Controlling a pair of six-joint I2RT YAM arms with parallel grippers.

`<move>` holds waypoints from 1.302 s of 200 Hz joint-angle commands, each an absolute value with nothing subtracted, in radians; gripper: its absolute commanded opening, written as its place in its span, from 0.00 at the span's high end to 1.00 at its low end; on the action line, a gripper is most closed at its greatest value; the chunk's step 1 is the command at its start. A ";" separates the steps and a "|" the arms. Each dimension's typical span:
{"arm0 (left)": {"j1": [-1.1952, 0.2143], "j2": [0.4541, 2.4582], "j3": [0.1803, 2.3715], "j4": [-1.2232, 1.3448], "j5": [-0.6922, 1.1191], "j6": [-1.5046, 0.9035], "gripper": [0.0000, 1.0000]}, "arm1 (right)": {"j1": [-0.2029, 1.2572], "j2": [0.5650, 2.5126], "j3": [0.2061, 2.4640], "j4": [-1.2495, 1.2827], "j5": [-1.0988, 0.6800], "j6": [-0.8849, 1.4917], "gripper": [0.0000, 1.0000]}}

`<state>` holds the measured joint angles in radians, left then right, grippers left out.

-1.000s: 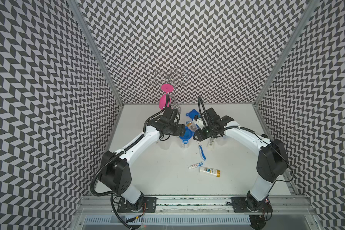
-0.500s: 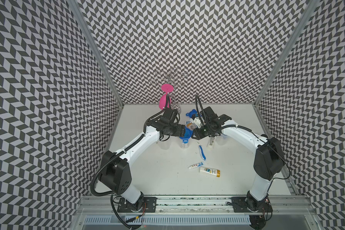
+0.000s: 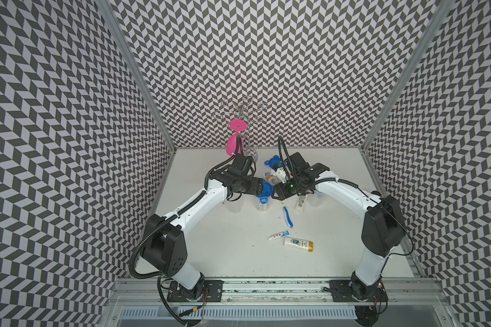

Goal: Pack away toiletry kits
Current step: Close the fastener on the container.

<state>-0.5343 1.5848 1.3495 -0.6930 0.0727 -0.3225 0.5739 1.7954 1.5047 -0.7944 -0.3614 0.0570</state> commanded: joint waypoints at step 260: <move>-0.554 1.645 1.317 -0.676 0.035 -0.319 0.31 | 0.591 1.877 1.612 -0.783 -0.407 0.067 0.63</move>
<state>-0.5499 1.6238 1.3384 -0.6624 0.0460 -0.3130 0.5823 1.8648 1.6314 -0.8227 -0.3840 0.0708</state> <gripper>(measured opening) 0.690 0.375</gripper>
